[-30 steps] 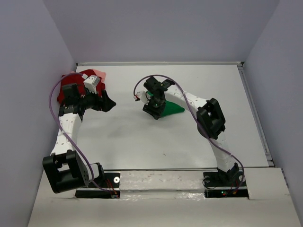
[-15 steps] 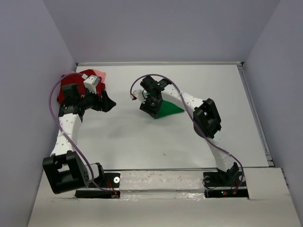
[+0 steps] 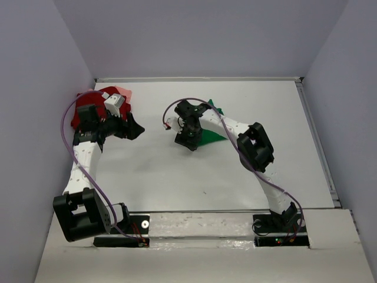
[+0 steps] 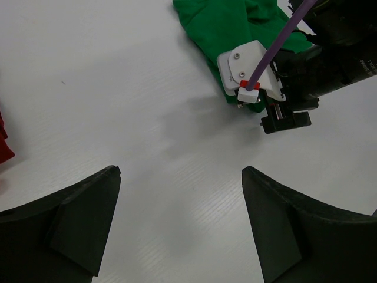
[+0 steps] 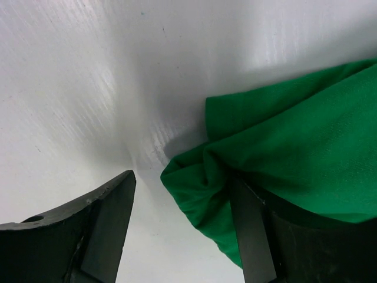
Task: Fold and stack the t-shirts
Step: Fold the tshirt, then neatly place the folded tshirt to the corner
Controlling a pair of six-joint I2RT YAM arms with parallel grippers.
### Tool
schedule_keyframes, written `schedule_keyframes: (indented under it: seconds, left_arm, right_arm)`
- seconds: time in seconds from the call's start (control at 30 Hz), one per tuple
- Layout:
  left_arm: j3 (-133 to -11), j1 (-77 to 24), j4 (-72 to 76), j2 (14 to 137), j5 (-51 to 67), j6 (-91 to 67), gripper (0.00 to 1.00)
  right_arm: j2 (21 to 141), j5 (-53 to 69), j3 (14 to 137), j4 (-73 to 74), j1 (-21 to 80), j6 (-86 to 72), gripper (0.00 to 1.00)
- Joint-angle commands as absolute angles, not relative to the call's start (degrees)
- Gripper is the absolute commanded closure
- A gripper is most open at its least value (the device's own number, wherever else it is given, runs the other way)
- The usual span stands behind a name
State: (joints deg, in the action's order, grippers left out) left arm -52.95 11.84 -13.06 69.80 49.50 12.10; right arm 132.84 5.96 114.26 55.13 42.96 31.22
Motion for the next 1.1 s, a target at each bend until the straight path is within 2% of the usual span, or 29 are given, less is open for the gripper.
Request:
schedule_keyframes:
  seconds: [0.0,0.13,0.27,0.33,0.47,0.53,0.57,0.63,0.77,0.87,1.07]
  left_arm:
    - [-52.4,11.9,-11.8,68.1,51.5,12.3,0.06]
    - [-52.4,12.0,-11.8,68.1,51.5,12.3,0.06]
    - [-52.3,12.0,-11.8,68.2,51.4,12.4,0.06]
    - [-52.4,12.0,-11.8,68.3,51.6,12.4,0.06]
    - [-52.4,12.0,-11.8,68.7,51.8,12.3,0.06]
    - [-52.4,11.9,-11.8,68.9,51.9,12.3,0.06]
    - [-52.4,12.0,-11.8,69.0,52.0,12.3,0.06]
    - [-52.5,12.0,-11.8,69.1,52.1,12.2,0.06]
    - [-52.6,11.9,-11.6,69.9,52.1,11.7,0.07]
    - [-53.3,11.9,-11.7,72.5,54.2,10.7,0.12]
    - [-57.8,11.9,-13.4,83.8,59.9,9.1,0.17]
  right_arm:
    - [135.4,3.7,113.2,52.4,43.5,32.4,0.30]
    - [136.0,3.7,112.5,51.9,43.5,32.5,0.31]
    - [135.6,3.4,111.8,51.8,43.5,32.8,0.38]
    - [135.4,3.0,111.4,51.7,43.5,32.9,0.46]
    - [133.6,1.7,109.7,50.8,43.5,33.1,0.72]
    - [133.3,0.8,108.7,50.3,43.5,33.4,0.79]
    - [132.9,0.3,108.4,50.1,43.5,33.4,0.89]
    - [132.6,0.3,108.0,49.8,43.5,33.1,1.00]
    - [131.1,0.3,108.3,49.9,43.5,32.0,1.00]
    - [128.7,0.4,108.0,49.8,43.5,31.5,1.00]
    - [123.1,-2.3,104.9,46.8,41.5,29.9,1.00]
